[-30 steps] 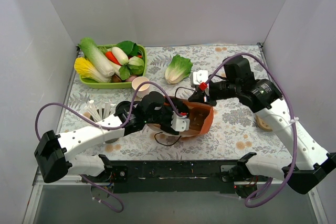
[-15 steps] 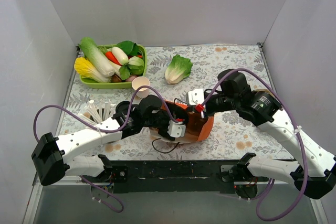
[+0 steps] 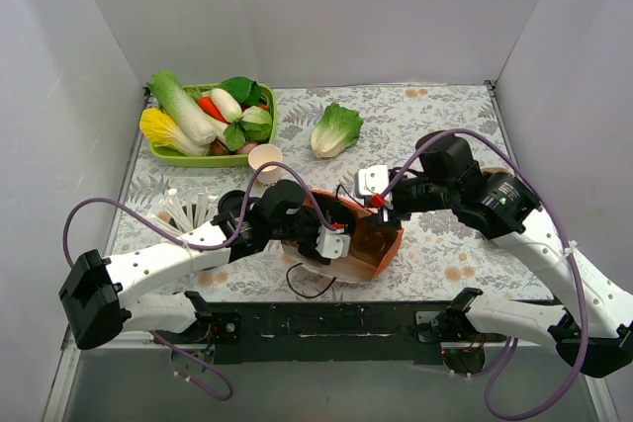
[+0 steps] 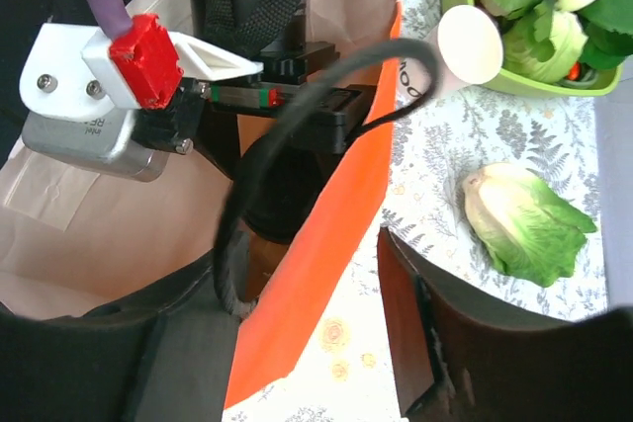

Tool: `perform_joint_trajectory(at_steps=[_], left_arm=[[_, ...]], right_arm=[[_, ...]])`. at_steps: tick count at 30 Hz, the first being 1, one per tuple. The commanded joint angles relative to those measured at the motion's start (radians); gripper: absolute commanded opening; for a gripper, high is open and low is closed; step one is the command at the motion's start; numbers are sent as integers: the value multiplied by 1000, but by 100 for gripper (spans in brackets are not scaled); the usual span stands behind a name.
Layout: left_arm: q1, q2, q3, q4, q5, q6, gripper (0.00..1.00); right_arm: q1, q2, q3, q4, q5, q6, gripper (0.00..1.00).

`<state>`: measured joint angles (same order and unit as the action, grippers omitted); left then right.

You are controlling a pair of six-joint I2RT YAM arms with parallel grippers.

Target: Pack the takeout coffee

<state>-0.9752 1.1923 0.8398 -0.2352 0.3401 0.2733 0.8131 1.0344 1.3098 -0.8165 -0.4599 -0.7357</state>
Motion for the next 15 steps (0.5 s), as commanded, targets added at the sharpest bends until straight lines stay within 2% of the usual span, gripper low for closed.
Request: perform_joint_trajectory(at_steps=[1, 7, 10, 11, 15], left_arm=[[3, -30, -4, -38, -4, -23, 0], [3, -23, -5, 0, -16, -69, 0], [3, -28, -22, 39, -42, -89, 0], [3, -26, -22, 45, -52, -98, 0], [3, -1, -10, 62, -102, -106, 0]], right_arm=[[4, -7, 129, -53, 21, 12, 64], [4, -39, 250, -99, 44, 42, 72], [4, -54, 278, -89, 114, 33, 73], [4, -60, 278, -73, 194, 50, 71], [5, -105, 224, 54, 349, 102, 64]])
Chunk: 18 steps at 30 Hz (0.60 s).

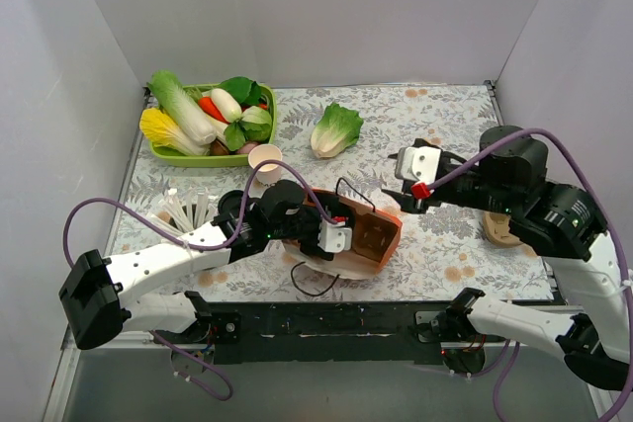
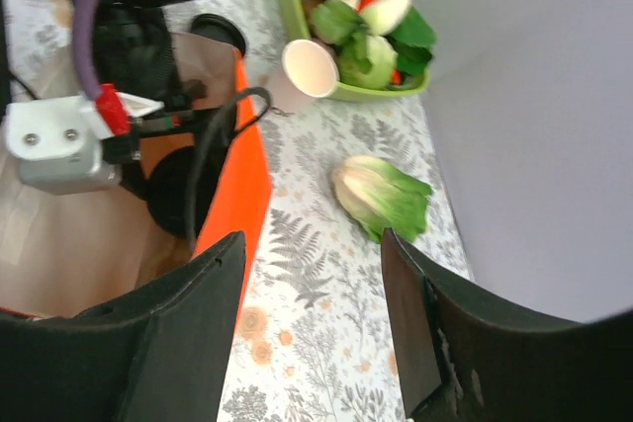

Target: Pack the takeout coffee

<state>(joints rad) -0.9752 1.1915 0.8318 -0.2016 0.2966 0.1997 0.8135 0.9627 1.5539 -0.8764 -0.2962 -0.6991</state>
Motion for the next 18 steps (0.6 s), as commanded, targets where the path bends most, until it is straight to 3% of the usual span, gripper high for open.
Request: perform_joint_trajectory(at_steps=[1, 10, 18], left_arm=[[3, 8, 3, 28, -83, -34, 0], [3, 82, 64, 18, -120, -100, 0], [44, 114, 85, 4, -103, -140, 0]], right_arm=[[4, -39, -56, 161, 201, 84, 63], [-140, -96, -265, 269, 186, 266, 54], [-505, -6, -344, 298, -191, 447, 51]])
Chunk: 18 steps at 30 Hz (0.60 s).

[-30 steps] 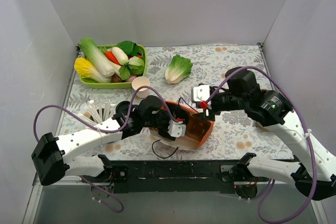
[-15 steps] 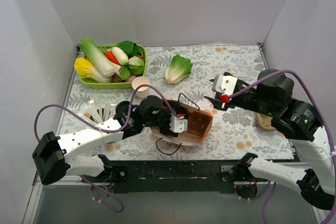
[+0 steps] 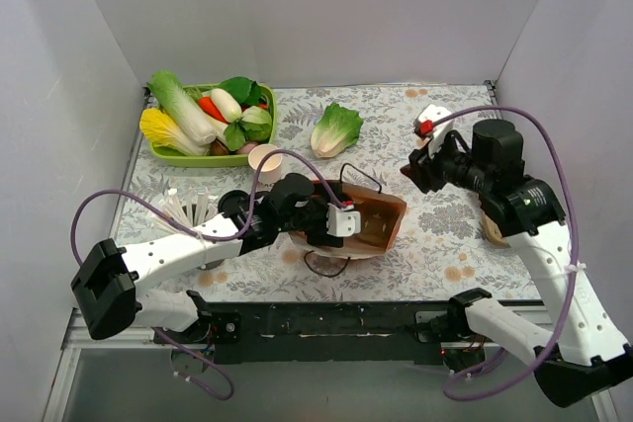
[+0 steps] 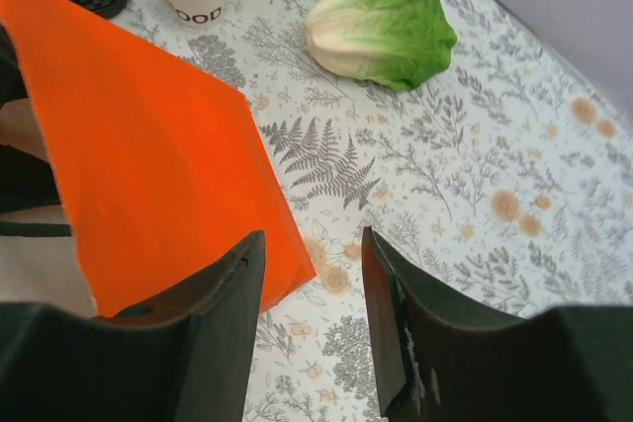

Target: Pack the takeout coffee

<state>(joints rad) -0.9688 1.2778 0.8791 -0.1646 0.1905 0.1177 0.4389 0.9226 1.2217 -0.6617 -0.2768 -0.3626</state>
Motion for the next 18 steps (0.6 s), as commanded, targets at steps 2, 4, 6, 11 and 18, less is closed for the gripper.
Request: perform_joint_trajectory(at_steps=[2, 4, 6, 11, 18], left_arm=[[64, 41, 46, -36, 13, -99, 0], [76, 66, 61, -33, 21, -112, 0], [90, 90, 73, -26, 21, -157, 0], [104, 149, 104, -36, 20, -182, 0], [136, 224, 152, -85, 30, -155, 0]], right_arm=[[-204, 88, -16, 83, -316, 120, 51], [-238, 125, -16, 76, -367, 120, 51], [-249, 179, -19, 62, -447, 108, 51], [-262, 255, -76, 83, -542, 96, 50], [-270, 331, -59, 105, -601, 94, 49]])
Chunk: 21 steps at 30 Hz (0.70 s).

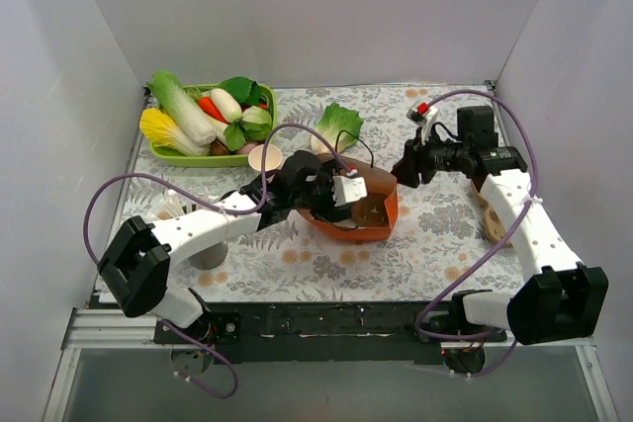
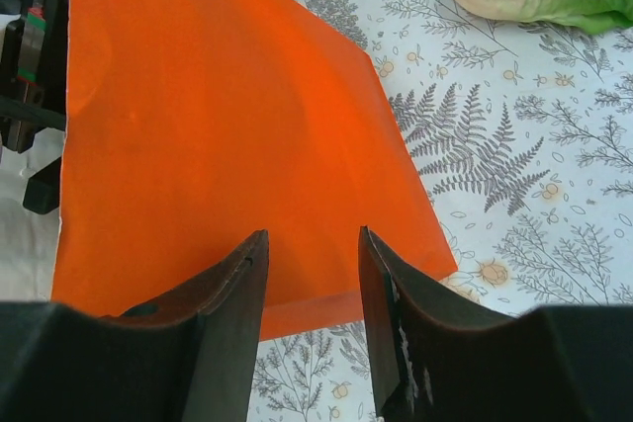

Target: Pack the takeout coffee

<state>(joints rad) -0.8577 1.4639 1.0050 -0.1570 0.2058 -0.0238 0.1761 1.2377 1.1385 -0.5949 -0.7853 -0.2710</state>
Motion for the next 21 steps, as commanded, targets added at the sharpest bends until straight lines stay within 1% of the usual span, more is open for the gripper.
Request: perform_joint_trajectory(at_steps=[1, 6, 7, 8, 10, 13, 14, 16, 17, 19, 21], left_arm=[[28, 45, 33, -105, 17, -8, 0], [43, 87, 101, -196, 33, -28, 0], [45, 85, 115, -217, 61, -21, 0], [48, 82, 128, -229, 64, -18, 0], [51, 59, 147, -254, 84, -5, 0], [51, 17, 133, -230, 93, 31, 0], [51, 10, 132, -222, 99, 53, 0], [51, 3, 141, -213, 104, 73, 0], [51, 4, 147, -214, 107, 73, 0], [51, -4, 152, -207, 106, 73, 0], [51, -22, 150, -187, 104, 61, 0]], right_arm=[[-9, 22, 29, 37, -100, -2, 49], [-15, 62, 55, 17, -120, -26, 48], [-17, 65, 63, 9, -120, -40, 48], [-18, 63, 67, 0, -115, -84, 48], [-17, 42, 66, 3, -109, -122, 48], [-17, 16, 78, 82, -98, -114, 50], [-17, 14, 96, 84, -112, -112, 53], [-15, 28, 141, 66, -147, -114, 54], [-17, 42, 186, 46, -179, -114, 54], [-15, 45, 220, 37, -207, -120, 54], [-9, 45, 262, 44, -222, -116, 58]])
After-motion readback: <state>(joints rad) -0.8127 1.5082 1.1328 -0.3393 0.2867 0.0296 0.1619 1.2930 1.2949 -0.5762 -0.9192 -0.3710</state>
